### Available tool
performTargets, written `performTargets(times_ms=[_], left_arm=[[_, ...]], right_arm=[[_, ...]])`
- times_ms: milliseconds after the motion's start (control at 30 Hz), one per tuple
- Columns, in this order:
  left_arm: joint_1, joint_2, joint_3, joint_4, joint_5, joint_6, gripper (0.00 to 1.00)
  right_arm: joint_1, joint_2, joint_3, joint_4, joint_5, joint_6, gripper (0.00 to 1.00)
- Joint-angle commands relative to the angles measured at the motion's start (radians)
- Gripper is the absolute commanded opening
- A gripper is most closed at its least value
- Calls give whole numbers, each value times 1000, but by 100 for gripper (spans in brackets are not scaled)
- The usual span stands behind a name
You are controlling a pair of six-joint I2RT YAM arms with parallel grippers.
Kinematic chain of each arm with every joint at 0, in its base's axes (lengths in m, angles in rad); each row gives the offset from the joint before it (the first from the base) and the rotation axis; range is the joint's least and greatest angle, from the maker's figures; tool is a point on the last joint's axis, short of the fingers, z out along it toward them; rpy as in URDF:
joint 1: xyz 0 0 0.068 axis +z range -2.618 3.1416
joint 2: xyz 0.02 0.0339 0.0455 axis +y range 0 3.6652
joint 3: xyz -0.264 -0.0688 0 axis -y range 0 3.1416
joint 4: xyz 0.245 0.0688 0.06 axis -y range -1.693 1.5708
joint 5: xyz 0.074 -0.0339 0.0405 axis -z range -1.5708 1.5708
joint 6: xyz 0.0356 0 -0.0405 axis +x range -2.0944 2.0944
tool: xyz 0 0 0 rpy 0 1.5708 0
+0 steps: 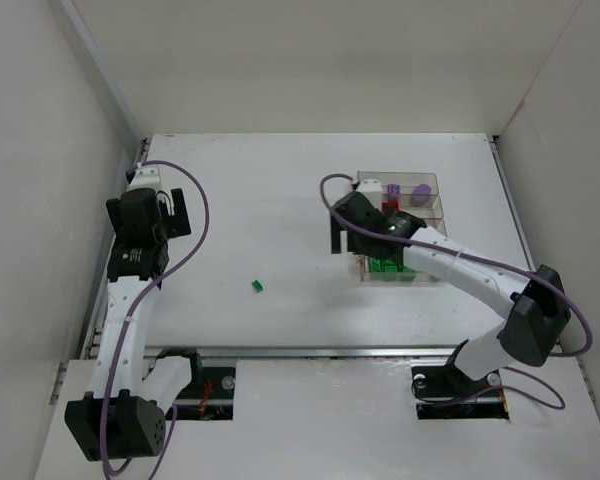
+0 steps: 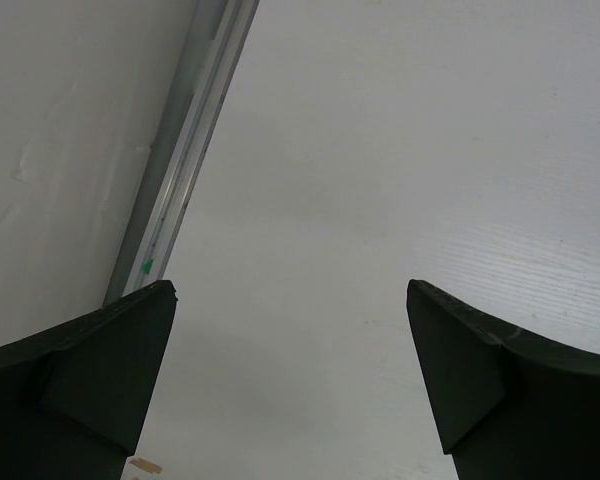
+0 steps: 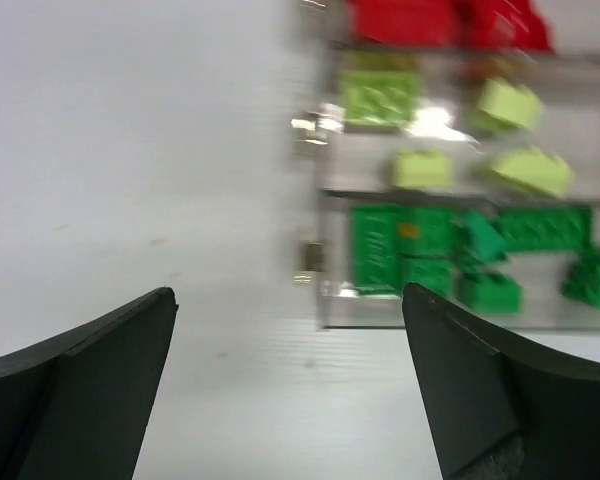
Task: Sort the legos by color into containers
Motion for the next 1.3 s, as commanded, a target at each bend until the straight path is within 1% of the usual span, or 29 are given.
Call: performTargets(times_ms=[0, 33, 67, 100, 133, 167, 333, 400, 433, 500, 633, 667, 700, 733, 767, 867, 933, 967, 1000, 1033, 1067, 1100, 1133, 1167, 1200, 1233, 1267], left_arm=[[5, -16, -3, 23, 4, 3, 100], [5, -16, -3, 23, 4, 3, 100], [5, -16, -3, 23, 4, 3, 100], [5, -16, -3, 23, 4, 3, 100], [5, -16, -3, 23, 4, 3, 100], [5, -16, -3, 23, 4, 3, 100], [5, -16, -3, 23, -6, 3, 100], [5, -16, -3, 23, -6, 3, 100], [5, -16, -3, 23, -6, 3, 100], [5, -16, -3, 23, -6, 3, 100], [5, -16, 6, 23, -6, 3, 100], [5, -16, 7, 23, -6, 3, 100], [5, -6, 7, 23, -6, 3, 100], [5, -6, 7, 23, -6, 3, 100], [5, -6, 7, 23, -15, 3, 100], [5, -6, 7, 23, -15, 3, 100], [5, -6, 7, 23, -15, 3, 100], [5, -6, 7, 23, -15, 3, 100], [5, -6, 7, 23, -15, 3, 100], [5, -6, 7, 23, -15, 3, 100], [5, -6, 7, 23, -15, 3, 100], [5, -6, 7, 23, -15, 3, 100], [5, -6, 7, 23, -15, 3, 100], [5, -6, 7, 23, -15, 3, 100], [5, -6, -3, 23, -15, 3, 100], [5, -6, -3, 23, -15, 3, 100], [5, -6, -3, 23, -15, 3, 100]], right_arm=[[162, 65, 107, 137, -31, -195, 100], [197, 99, 123, 170, -142, -237, 100], [246, 140, 173, 204, -194, -263, 100], [263, 233, 205, 205, -231, -263, 100], [274, 281, 241, 205, -263, -263, 98], [295, 326, 311, 214, -313, -263, 98], [360, 565, 480, 229, -332, -273, 95], [360, 619, 523, 229, -332, -273, 92], [360, 663, 555, 215, -323, -260, 89], [360, 697, 568, 205, -292, -245, 85], [360, 760, 606, 166, -252, -222, 72], [360, 769, 615, 157, -252, -222, 62], [360, 778, 615, 157, -252, -222, 55], [360, 779, 615, 157, -252, -222, 48], [360, 779, 615, 157, -252, -222, 31], [360, 765, 615, 169, -240, -222, 0], [360, 710, 599, 149, -204, -184, 0], [360, 679, 583, 149, -141, -168, 0], [360, 642, 530, 149, -110, -152, 0], [339, 552, 494, 139, -84, -100, 0], [316, 500, 455, 139, -65, -67, 0], [256, 443, 354, 126, -41, -35, 0], [222, 324, 297, 126, -32, -8, 0], [188, 267, 239, 126, -22, 28, 0], [121, 213, 185, 117, -3, 39, 0], [89, 165, 90, 103, -2, 39, 0], [59, 87, 48, 94, 10, 39, 0]])
